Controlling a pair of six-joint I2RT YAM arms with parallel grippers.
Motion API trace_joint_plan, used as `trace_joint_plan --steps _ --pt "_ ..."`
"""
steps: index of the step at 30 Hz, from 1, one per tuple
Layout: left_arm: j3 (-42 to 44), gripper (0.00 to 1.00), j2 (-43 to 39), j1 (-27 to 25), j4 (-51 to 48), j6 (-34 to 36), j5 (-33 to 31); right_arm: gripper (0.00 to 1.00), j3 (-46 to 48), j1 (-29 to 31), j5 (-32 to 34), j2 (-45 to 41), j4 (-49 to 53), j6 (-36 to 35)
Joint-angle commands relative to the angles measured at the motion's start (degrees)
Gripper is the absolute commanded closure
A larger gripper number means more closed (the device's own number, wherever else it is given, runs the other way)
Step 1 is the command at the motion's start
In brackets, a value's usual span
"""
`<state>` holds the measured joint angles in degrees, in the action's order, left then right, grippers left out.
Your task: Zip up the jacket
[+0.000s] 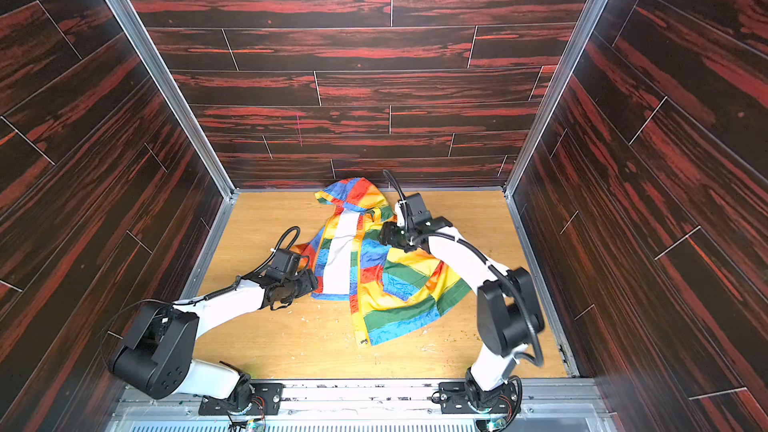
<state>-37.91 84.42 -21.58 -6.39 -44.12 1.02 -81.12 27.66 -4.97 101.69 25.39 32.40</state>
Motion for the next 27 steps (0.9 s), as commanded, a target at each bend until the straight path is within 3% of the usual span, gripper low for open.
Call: trace_joint_plan --steps 1,9,16,19,21,27 --pt "1.3 0.35 1.9 -0.8 4.6 -1.2 2.8 0.34 -7.4 0.1 6.8 7.6 2.8 -0.8" --pt "2.6 0.63 3.6 -1.2 7.9 -1.8 3.6 0.31 -35.4 0.1 11.3 30.6 13.1 -3.1" --pt "3.0 0.97 1.3 -1.2 6.4 -1.3 3.6 0.30 -59.1 0.1 15.6 47.4 23.0 -3.6" --pt "3.1 1.00 -0.5 -1.2 5.1 -1.0 3.5 0.32 -64.3 -0.1 16.5 51.1 24.3 -3.8" --pt "3.4 1.00 -1.9 -1.2 4.5 -1.1 3.5 0.41 -65.0 -0.5 16.7 51.9 24.0 -3.7" --pt "5.4 1.00 -7.7 -1.2 2.0 -1.3 2.0 0.88 -63.3 -2.8 15.6 50.1 22.2 -3.8"
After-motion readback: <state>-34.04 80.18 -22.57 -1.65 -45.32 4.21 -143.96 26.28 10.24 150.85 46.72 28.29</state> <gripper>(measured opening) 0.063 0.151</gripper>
